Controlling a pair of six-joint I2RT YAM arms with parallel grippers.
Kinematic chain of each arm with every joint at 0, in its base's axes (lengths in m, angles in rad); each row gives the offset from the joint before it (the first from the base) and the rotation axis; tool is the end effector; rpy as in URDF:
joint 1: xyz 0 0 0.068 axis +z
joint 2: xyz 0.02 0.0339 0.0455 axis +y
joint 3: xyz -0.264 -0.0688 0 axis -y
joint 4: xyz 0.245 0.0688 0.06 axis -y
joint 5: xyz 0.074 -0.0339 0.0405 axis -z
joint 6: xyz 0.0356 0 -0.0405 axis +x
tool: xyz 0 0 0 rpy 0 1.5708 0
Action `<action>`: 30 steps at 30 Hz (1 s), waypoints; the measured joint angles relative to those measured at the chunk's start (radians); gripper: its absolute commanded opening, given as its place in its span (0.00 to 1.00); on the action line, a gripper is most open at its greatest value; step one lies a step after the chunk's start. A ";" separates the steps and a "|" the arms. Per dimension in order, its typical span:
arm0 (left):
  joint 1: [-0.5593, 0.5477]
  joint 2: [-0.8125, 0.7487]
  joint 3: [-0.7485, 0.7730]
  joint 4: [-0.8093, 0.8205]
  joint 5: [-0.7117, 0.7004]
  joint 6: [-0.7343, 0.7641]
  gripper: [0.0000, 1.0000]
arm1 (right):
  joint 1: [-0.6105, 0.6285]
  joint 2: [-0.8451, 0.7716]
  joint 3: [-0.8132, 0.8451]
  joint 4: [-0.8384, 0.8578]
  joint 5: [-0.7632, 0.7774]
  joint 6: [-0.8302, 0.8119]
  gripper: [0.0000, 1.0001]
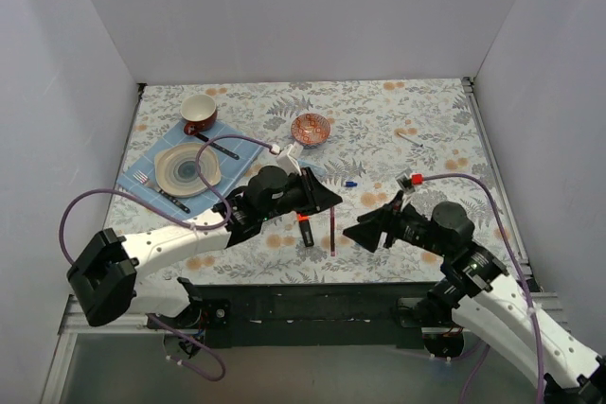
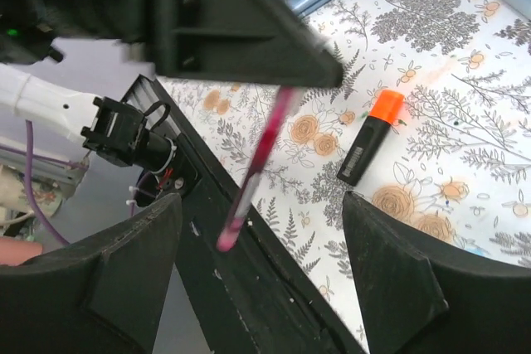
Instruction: Insert the pens into the pen caps
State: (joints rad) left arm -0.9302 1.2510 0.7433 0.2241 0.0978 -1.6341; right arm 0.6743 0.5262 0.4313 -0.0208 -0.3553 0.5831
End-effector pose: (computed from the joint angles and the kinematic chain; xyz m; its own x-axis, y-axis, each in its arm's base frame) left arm 0.1677 -0.2308 0.2668 -0.8416 -0.5328 0.0880 -0.2209 0.1910 -0.9564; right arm 0.1078 0.1020 0.2702 -0.5462 0.2243 -0.8071 -0.6643 0.4709 0.5805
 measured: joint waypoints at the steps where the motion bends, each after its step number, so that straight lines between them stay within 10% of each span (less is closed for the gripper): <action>1: 0.011 0.025 0.021 -0.034 -0.003 0.005 0.00 | 0.000 -0.056 -0.012 -0.034 0.017 0.006 0.85; 7: 0.039 0.215 0.087 -0.146 -0.045 0.011 0.00 | 0.000 -0.302 -0.029 -0.213 0.122 0.047 0.85; 30: 0.066 0.459 0.150 -0.196 -0.191 -0.009 0.27 | 0.000 -0.290 -0.028 -0.435 0.248 0.087 0.84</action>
State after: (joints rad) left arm -0.8642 1.7103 0.8932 0.0284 -0.0933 -1.6428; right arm 0.6743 0.2367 0.4030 -0.4561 -0.1074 0.6704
